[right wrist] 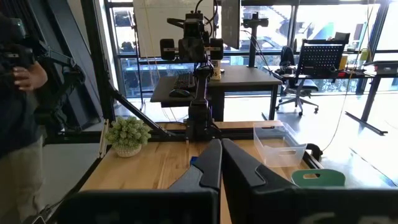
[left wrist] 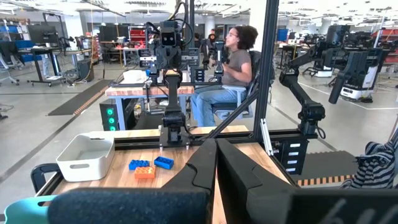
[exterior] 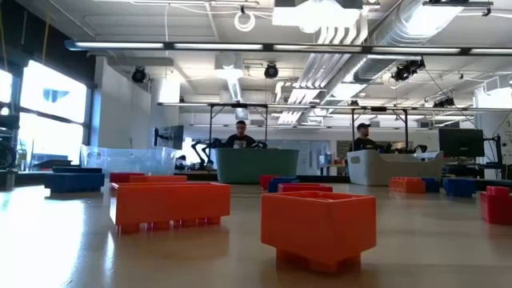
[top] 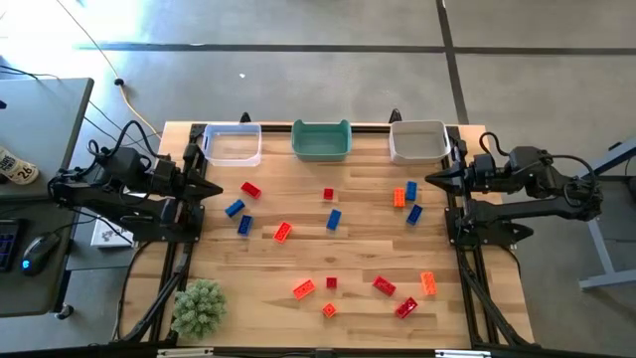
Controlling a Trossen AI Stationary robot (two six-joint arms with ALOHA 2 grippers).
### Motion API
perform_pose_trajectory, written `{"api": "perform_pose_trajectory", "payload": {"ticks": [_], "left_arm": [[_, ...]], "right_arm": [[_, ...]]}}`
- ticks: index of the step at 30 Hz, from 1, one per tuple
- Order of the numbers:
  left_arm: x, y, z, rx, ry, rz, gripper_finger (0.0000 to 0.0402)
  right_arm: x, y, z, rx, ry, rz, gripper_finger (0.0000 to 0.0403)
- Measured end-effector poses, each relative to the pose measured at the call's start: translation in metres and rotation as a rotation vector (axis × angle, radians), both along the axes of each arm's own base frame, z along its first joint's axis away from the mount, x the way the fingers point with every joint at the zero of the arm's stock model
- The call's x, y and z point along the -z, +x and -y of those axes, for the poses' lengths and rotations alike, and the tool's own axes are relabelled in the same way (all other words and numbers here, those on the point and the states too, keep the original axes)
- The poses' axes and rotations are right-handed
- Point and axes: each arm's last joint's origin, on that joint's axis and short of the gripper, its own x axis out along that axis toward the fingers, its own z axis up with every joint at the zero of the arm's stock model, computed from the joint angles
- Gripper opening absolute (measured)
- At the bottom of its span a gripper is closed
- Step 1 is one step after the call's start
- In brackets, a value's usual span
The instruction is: Sort & place blocks by color
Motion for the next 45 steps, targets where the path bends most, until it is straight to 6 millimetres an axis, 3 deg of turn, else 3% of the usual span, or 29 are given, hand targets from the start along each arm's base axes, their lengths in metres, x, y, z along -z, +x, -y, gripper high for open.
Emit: {"api": "perform_pose_trajectory", "payload": {"ticks": [16,23,35,45], "left_arm": [[-0.003,0.002,-0.001,-0.022,0.109,0.031,0.0003],[-0.001,0.015,-0.002,-0.077,0.105,-0.019,0.0015],[0.007,0.063,-0.012,-0.304,0.086,-0.105,0.0136],[0.01,0.101,-0.036,-0.605,-0.194,-0.151,0.0227]], "right_arm": [[0.0,0.0,0.0,0.0,0.0,-0.001,0.0],[0.0,0.0,0.0,0.0,0.0,-0.001,0.0],[0.0,0.0,0.0,0.0,0.0,-0.001,0.0],[0.0,0.0,0.0,0.0,0.0,-0.001,0.0]]}}
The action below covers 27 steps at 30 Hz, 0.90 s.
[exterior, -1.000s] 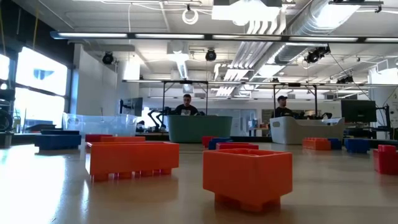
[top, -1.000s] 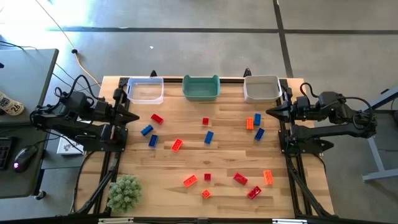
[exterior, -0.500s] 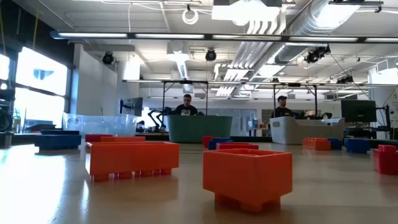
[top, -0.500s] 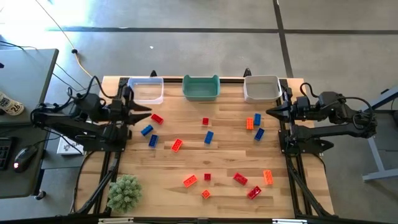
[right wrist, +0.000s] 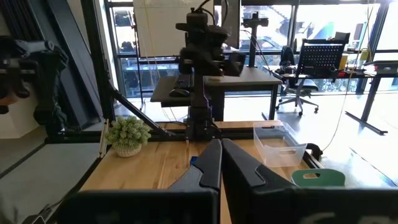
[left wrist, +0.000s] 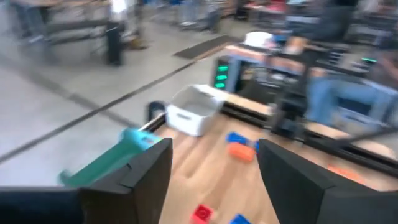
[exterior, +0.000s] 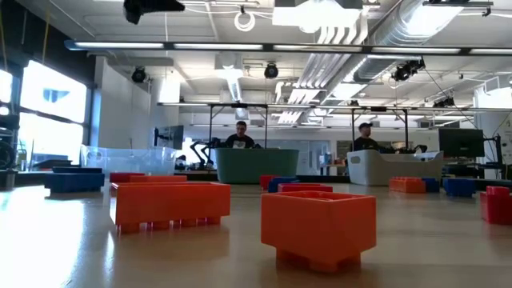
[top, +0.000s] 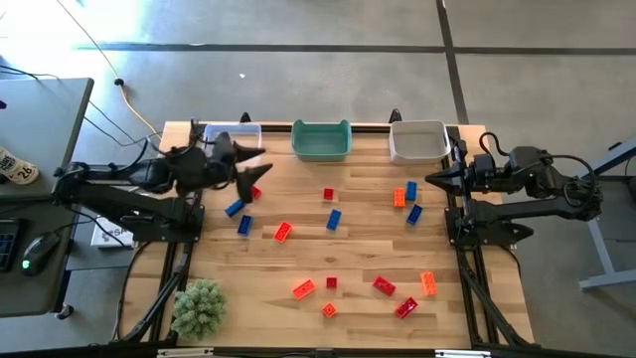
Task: Sort & place blocks by color
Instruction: Put the orange game piece into the transparent bin
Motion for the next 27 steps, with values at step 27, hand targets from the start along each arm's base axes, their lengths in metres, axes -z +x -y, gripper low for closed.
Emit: {"api": "perform_pose_trajectory", "payload": {"ticks": [27], "left_arm": [[0.006,0.07,-0.013,0.041,-0.271,-0.225,0.0232]], "right_arm": [[0.001,0.0,0.0,0.0,0.0,-0.005,0.0]]}}
